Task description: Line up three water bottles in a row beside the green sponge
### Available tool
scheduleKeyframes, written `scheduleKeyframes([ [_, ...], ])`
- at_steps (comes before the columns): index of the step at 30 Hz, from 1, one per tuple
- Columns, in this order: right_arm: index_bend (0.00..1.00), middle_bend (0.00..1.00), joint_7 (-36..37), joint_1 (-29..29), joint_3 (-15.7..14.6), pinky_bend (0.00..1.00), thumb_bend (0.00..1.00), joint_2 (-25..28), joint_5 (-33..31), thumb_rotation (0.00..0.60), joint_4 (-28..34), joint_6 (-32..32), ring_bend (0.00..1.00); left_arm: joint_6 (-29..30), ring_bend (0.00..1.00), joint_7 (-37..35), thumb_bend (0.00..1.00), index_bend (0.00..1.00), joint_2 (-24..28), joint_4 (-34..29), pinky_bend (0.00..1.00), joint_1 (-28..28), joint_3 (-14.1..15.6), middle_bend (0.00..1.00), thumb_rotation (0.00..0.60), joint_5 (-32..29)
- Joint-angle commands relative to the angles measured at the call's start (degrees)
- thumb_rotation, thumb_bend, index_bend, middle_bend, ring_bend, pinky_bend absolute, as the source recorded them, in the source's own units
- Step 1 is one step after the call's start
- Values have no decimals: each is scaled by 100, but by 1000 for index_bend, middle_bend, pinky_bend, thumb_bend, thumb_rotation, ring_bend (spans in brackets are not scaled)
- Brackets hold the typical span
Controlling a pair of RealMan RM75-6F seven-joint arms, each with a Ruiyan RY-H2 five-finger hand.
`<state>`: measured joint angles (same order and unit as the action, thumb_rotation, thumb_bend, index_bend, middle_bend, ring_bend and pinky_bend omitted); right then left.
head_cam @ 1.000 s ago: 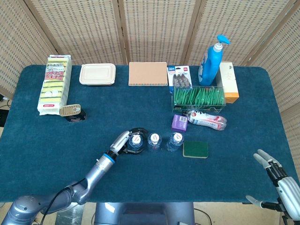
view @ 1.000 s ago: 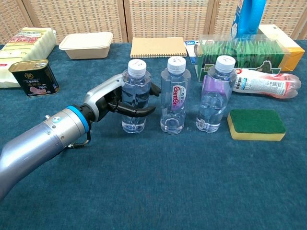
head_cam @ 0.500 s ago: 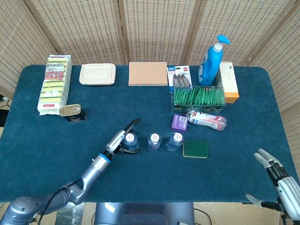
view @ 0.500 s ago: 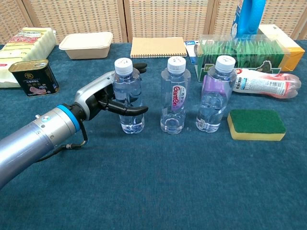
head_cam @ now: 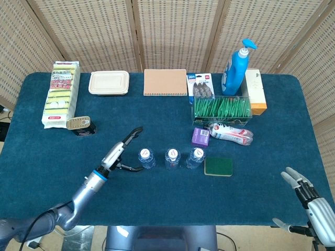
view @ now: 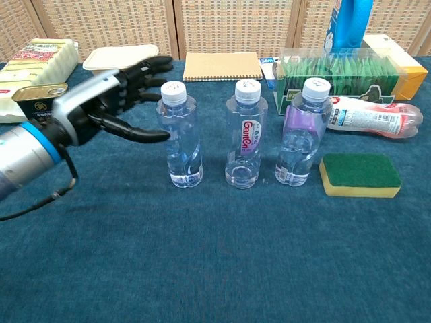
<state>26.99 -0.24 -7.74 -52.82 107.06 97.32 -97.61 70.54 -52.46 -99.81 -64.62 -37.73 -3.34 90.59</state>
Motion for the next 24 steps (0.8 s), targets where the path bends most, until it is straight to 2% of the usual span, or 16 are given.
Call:
scheduleKeyframes([
  [1,51,0,-54,-17,-4,0,0,-3,24,600,13,-23,0,324,0,353,61,0,952,-872,60,262,138,0,600,146],
  [5,53,0,-189,-40,11,0,0,-13,0,600,33,-24,0,215,0,1038,60,0,2165,-1882,14,447,350,0,600,98],
  [8,55,0,-416,-64,60,0,0,-40,-66,600,45,-23,0,490,0,1812,61,0,2982,-2490,5,770,491,0,600,61],
  [12,70,0,-936,-124,185,0,0,-134,-245,600,63,-25,0,1033,0,2744,68,0,3760,-2883,6,1380,763,0,600,22],
  [15,82,0,-1524,-174,351,0,0,-270,-521,600,84,1,0,1460,0,3090,75,0,4041,-2846,6,1873,985,0,600,30],
  [19,86,0,-2385,-229,631,0,0,-537,-942,600,63,-12,0,2014,0,3047,82,0,4044,-2447,5,2516,1205,0,600,42],
  [24,92,0,-2650,-263,712,0,0,-598,-1089,600,115,6,0,2414,0,2643,84,0,3806,-1806,6,3114,1356,0,600,38],
])
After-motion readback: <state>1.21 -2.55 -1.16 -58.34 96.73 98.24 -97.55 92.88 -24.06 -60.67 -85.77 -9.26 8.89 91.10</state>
